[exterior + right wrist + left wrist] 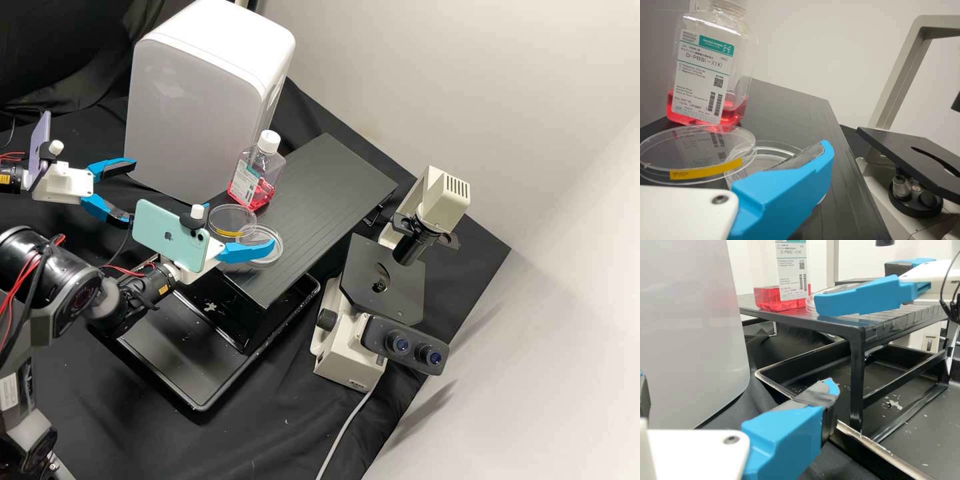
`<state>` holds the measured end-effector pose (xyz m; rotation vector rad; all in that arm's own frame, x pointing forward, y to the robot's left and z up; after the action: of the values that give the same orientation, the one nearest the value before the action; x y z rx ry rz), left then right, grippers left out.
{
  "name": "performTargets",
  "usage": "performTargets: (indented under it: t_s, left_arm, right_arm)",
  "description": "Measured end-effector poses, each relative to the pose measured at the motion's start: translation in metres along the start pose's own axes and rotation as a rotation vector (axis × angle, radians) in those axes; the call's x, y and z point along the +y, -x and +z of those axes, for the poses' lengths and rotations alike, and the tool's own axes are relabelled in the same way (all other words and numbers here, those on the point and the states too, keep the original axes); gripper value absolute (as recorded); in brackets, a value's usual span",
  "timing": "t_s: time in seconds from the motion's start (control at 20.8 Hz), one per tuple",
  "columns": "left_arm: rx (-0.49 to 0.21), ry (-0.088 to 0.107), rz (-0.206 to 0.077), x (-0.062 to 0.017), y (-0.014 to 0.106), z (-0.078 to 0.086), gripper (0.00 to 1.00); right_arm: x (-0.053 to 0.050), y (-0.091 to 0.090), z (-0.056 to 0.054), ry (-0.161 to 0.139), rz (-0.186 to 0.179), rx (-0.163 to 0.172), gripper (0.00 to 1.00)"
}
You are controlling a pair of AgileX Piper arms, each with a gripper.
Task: Place the lid on the petri dish
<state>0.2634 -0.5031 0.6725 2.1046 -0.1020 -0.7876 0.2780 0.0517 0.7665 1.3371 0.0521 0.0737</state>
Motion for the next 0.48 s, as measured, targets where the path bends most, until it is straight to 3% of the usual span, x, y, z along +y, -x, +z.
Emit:
performTargets:
  t_s: [0.38,0.43,0.48]
  left_arm:
    - [0.000,0.000,0.000,0.0000,0.0000,0.0000,1.00]
    - [0.000,0.000,0.000,0.0000,0.0000,0.0000,1.00]
    - [0.002,0.000,0.000,0.0001,0.0001,-0.0005,1.00]
  right_arm:
    - [0.0007,-0.0013,-0.0007,-0.003,0.003,0.002,1.00]
    - [0.0007,-0.0013,-0.0007,-0.003,0.003,0.002,0.00]
    - [0.0006,-0.0013,-0.0009,-0.003,0.002,0.004,0.00]
